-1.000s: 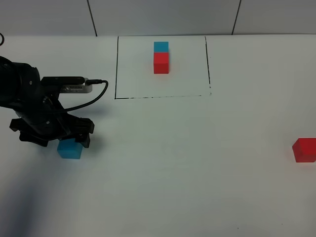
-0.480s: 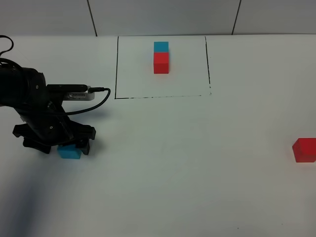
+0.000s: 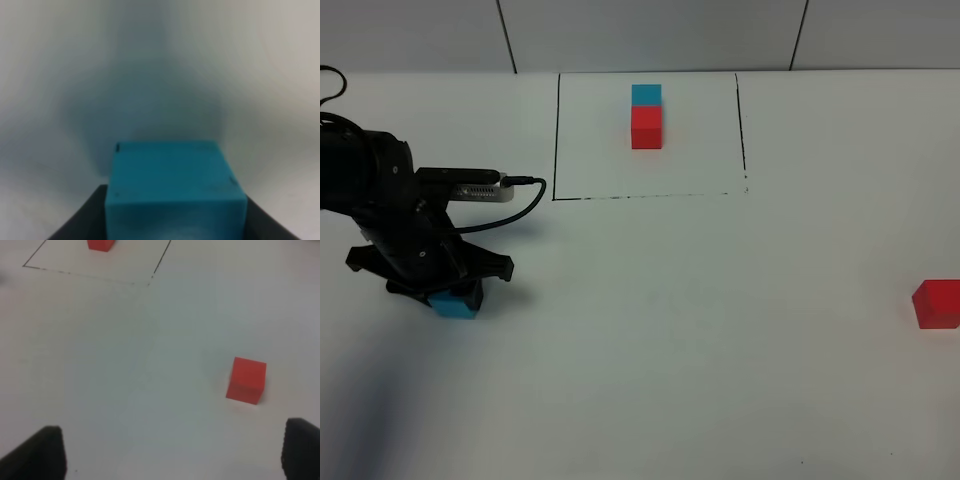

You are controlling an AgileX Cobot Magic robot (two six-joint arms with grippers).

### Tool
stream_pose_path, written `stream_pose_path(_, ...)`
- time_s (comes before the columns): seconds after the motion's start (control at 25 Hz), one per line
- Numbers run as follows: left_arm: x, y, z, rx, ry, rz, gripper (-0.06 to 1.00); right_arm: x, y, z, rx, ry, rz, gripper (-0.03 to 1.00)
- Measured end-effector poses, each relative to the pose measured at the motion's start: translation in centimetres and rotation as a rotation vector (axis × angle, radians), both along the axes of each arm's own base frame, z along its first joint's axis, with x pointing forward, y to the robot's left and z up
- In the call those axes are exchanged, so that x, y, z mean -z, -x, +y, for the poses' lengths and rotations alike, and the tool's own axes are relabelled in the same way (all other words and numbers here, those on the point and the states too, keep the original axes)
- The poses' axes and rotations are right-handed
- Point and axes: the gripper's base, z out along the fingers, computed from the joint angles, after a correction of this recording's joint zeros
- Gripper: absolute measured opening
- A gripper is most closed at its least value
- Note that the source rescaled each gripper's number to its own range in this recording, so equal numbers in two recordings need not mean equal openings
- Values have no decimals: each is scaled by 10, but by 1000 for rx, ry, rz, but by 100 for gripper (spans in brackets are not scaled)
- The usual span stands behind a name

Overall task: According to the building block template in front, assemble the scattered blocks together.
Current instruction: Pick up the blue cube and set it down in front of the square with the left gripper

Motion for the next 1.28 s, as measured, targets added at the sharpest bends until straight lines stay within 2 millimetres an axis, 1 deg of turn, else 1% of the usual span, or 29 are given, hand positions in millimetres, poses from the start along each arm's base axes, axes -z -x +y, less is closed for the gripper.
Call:
stream_pose_path(0.08, -8, -7, -8, 89, 4, -32, 1, 0, 0, 0, 0, 0, 0, 74)
stream_pose_path(0.16, -18, -15, -21, 221, 2, -60, 1, 0, 0, 0, 0, 0, 0, 74)
stream_pose_path(0.24, -28, -22, -38, 369, 2, -79, 1, 0, 0, 0, 0, 0, 0, 74)
stream_pose_path(0.36, -41, -35, -71, 555, 5, -95, 1, 0, 0, 0, 0, 0, 0, 74)
stream_pose_path(0.44, -45, -41, -92, 658, 5, -94, 1, 0, 0, 0, 0, 0, 0, 74)
stream_pose_path(0.6, -50, -45, -133, 864, 0, -79, 1, 0, 0, 0, 0, 0, 0, 74)
stream_pose_path(0.68, -52, -46, -152, 939, -9, -97, 1, 0, 0, 0, 0, 0, 0, 74)
stream_pose_path(0.8, -53, -49, -173, 1012, -33, -133, 1, 0, 0, 0, 0, 0, 0, 74)
stream_pose_path(0.96, -46, -55, -191, 1071, -53, -141, 1, 0, 0, 0, 0, 0, 0, 74)
stream_pose_path(1.0, -42, -56, -193, 1079, -54, -134, 1, 0, 0, 0, 0, 0, 0, 74)
stream_pose_path(1.2, -19, -59, -197, 1157, -64, -84, 1, 0, 0, 0, 0, 0, 0, 74)
stream_pose_path(1.28, -12, -60, -197, 1191, -67, -66, 1, 0, 0, 0, 0, 0, 0, 74)
